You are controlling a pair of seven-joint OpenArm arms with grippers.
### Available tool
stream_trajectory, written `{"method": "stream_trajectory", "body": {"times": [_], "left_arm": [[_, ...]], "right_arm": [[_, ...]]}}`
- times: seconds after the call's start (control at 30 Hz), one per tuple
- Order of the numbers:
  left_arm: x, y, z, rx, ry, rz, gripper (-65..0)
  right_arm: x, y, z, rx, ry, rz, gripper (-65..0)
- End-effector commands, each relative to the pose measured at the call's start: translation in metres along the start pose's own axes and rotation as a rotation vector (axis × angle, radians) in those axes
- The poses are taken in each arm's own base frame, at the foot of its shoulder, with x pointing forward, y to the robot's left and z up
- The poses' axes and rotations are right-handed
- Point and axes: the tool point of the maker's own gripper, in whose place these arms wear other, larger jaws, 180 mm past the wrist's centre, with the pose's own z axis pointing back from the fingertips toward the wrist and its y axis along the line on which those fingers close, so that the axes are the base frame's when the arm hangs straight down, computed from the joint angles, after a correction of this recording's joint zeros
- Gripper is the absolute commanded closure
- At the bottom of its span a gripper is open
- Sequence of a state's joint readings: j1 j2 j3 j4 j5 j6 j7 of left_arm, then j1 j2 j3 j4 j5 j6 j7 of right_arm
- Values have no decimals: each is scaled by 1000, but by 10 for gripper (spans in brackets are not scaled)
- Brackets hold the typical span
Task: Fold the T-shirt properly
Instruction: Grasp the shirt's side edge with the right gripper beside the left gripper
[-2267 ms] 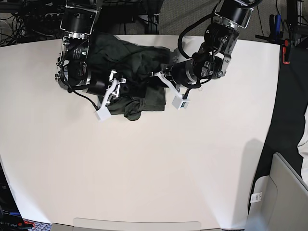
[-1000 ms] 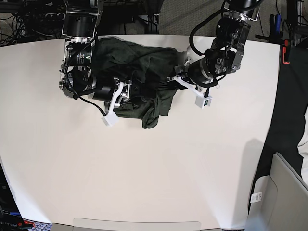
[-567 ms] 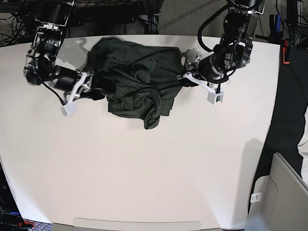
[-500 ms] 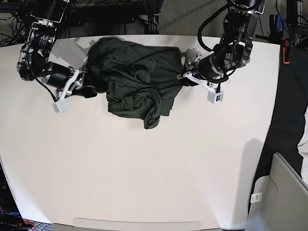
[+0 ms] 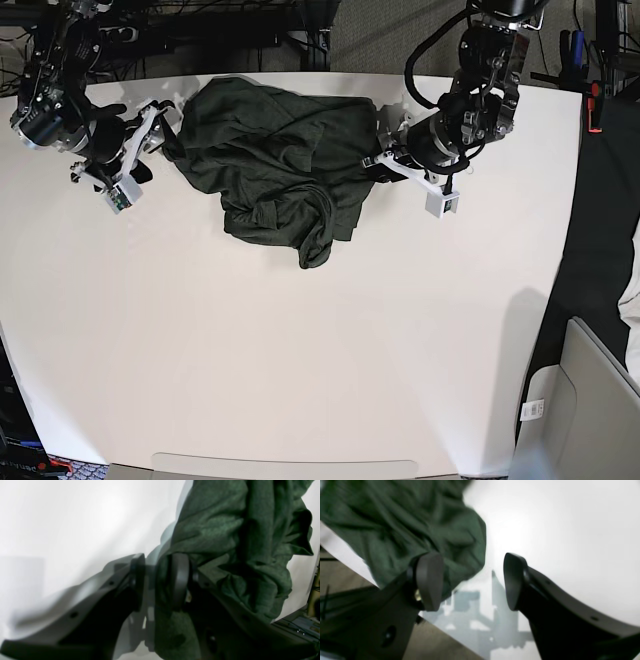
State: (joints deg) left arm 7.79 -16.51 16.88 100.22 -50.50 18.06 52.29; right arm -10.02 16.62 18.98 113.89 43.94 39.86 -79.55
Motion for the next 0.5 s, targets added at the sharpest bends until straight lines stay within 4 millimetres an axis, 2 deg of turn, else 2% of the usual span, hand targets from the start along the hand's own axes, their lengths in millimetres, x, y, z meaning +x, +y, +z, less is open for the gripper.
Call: {"method": "stream_trajectory", "body": {"times": [0.0, 0.17, 0.37, 0.47], "left_arm": [[2, -1, 1, 1, 2, -3, -175], [2, -1, 1, 1, 2, -3, -175], [2, -1, 2, 0, 1, -4, -175], [2, -2, 2, -1, 0, -4, -175]], "right_arm": [[10, 1, 5, 5, -43, 17, -393], [0, 3, 3, -1, -11, 12, -393], [-7, 20, -15, 12, 41, 39, -393], [-11, 21, -20, 27, 51, 12, -393]]}}
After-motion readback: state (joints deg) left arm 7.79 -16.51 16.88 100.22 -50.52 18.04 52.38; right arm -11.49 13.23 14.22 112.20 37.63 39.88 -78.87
